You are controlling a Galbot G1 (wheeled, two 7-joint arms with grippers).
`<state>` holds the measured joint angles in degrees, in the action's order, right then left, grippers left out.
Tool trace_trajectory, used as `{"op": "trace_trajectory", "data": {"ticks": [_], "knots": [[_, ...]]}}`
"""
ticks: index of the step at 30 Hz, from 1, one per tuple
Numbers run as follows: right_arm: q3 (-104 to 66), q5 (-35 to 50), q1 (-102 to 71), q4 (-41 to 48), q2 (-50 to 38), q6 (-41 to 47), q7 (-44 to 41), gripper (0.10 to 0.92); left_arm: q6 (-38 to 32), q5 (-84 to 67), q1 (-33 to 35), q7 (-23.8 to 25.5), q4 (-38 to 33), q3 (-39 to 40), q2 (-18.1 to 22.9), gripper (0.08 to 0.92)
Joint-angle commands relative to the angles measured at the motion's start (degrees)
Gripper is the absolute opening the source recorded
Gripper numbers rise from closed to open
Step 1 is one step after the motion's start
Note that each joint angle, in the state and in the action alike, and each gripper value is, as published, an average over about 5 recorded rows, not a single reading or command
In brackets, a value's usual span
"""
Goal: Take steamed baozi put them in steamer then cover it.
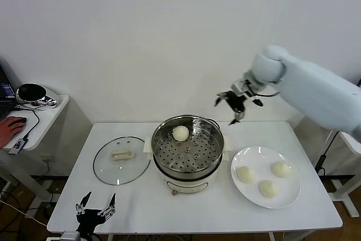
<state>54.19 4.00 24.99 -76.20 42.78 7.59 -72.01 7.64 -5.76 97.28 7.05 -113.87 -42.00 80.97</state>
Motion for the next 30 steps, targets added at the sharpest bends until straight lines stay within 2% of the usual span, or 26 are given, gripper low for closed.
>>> {"op": "trace_trajectory", "data": {"ticks": [1, 14, 22, 30], "knots": [[-1.1, 1.8, -5.7, -6.7, -12.2, 18.6, -2.0, 0.823, 0.5, -0.2, 0.3, 0.2, -0.3, 0.2, 0.0, 0.823], [-9.7, -7.3, -23.9, -2.3, -5.1, 13.2, 1.4, 0.823, 1.2, 0.2, 0.2, 0.2, -0.4, 0.0, 0.8, 0.823], [-10.5, -9.8, -28.1, 0.3, -0.8, 12.7, 2.9, 0.823, 1.2, 0.4, 0.4, 0.3, 0.1, -0.3, 0.6, 0.823], [-11.0, -10.5, -30.5, 1.1, -0.3, 12.7, 5.6, 0.823, 1.2, 0.5, -0.1, 0.3, 0.7, 0.1, 0.6, 0.823]]}}
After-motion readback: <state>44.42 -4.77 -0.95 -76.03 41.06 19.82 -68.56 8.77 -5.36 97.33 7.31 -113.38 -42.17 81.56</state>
